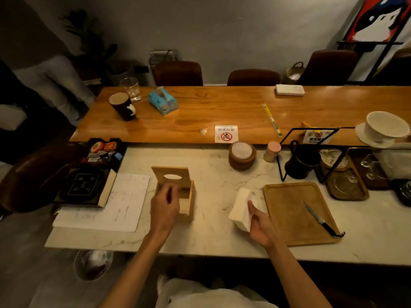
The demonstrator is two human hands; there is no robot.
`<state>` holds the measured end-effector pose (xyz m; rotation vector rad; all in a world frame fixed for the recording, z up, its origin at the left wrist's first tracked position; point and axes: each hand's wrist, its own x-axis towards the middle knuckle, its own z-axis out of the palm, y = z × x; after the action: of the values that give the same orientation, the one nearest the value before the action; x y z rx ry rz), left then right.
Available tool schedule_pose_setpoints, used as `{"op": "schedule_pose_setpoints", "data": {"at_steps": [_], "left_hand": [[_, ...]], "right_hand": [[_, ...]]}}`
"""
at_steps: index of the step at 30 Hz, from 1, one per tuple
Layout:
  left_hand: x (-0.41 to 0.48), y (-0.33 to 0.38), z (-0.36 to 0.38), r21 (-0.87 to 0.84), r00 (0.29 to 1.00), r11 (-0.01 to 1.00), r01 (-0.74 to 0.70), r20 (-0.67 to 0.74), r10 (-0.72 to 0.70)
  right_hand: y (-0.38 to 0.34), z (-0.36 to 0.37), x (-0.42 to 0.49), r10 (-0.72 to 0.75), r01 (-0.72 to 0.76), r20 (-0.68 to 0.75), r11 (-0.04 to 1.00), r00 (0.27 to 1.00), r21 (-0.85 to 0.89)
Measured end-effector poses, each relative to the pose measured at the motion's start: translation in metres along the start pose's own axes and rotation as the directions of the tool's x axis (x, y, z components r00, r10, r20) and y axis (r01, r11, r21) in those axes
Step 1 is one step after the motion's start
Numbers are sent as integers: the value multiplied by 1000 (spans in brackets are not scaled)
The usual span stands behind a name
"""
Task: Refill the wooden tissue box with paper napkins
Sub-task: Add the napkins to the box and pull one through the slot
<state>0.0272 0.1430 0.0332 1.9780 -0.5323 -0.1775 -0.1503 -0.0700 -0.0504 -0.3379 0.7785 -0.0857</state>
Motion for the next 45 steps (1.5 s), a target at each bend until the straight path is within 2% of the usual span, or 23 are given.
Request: {"op": "schedule_pose_setpoints", "data": {"at_steps": [2, 4, 6, 8, 9, 12, 14, 16, 18, 20, 21, 22, 23, 24, 26, 28, 29, 30, 31, 34, 38, 41, 45], "left_hand": [[6, -13, -22, 6, 987, 997, 71, -147, -69], [18, -31, -35, 92, 966, 968, 234, -133, -221], [29, -51, -44, 161, 933, 926, 340, 69, -354], [34, -63, -47, 125, 884, 925, 358, 275, -379], [35, -68, -48, 104, 868, 930, 353, 334, -367], [40, -78, -53, 17, 817, 900, 435, 414, -402], [47, -80, -60, -61, 742, 822, 566, 473, -475], [54, -77, -66, -78, 676, 774, 628, 548, -493], [62, -75, -71, -44, 620, 773, 633, 627, -472], [68, -75, -75, 4, 566, 773, 634, 679, -467], [71, -77, -77, 18, 546, 771, 636, 695, -467], [75, -81, -79, 23, 532, 768, 641, 708, -465], [80, -86, -81, 16, 522, 762, 647, 719, -458], [84, -89, -81, 3, 516, 759, 651, 731, -446], [88, -92, -82, -14, 508, 756, 655, 749, -426], [86, -92, -82, -8, 496, 750, 662, 754, -430], [84, -93, -82, -11, 496, 745, 667, 753, -432], [83, -95, -82, -15, 499, 744, 668, 750, -433], [83, -95, -83, -17, 502, 745, 666, 750, -432], [88, -96, -84, -17, 503, 749, 662, 751, -427], [85, -95, -83, -25, 519, 750, 661, 737, -433], [82, -96, -81, -36, 543, 759, 650, 722, -430], [82, -96, -78, -32, 554, 757, 652, 702, -447]], "right_hand": [[16, -8, 4, 26, -26, 3, 996, 1000, 86], [31, -15, 6, 30, -30, 6, 987, 1000, 160], [37, -16, 8, 23, -18, -25, 978, 999, 210], [39, -13, 9, 22, -7, -62, 973, 998, 230], [39, -10, 9, 21, -4, -73, 973, 997, 229], [43, -4, 9, 5, 12, -75, 974, 997, 225], [50, 5, 8, -28, 43, -65, 968, 997, 246], [52, 19, 7, -97, 108, -54, 960, 994, 260], [46, 48, 4, -187, 188, -27, 968, 982, 164], [37, 91, -1, -243, 248, 65, 966, 968, -79], [33, 116, -5, -234, 256, 111, 926, 966, -278], [30, 140, -9, -214, 255, 140, 816, 967, -518], [29, 163, -10, -200, 252, 161, 621, 967, -742], [31, 184, -8, -181, 255, 197, 396, 964, -882], [45, 214, 6, -119, 262, 261, -3, 958, -965], [65, 232, 23, -74, 217, 262, -372, 962, -902], [73, 235, 32, -62, 185, 253, -521, 965, -834], [79, 237, 41, -56, 149, 234, -623, 971, -768], [82, 238, 49, -51, 110, 196, -679, 979, -726], [84, 239, 71, -22, 7, 31, -711, 999, -703], [86, 243, 87, 58, -65, -140, -673, 988, -737], [90, 246, 92, 61, -147, -238, -630, 969, -762], [94, 252, 92, 38, -193, -266, -591, 963, -783]]}}
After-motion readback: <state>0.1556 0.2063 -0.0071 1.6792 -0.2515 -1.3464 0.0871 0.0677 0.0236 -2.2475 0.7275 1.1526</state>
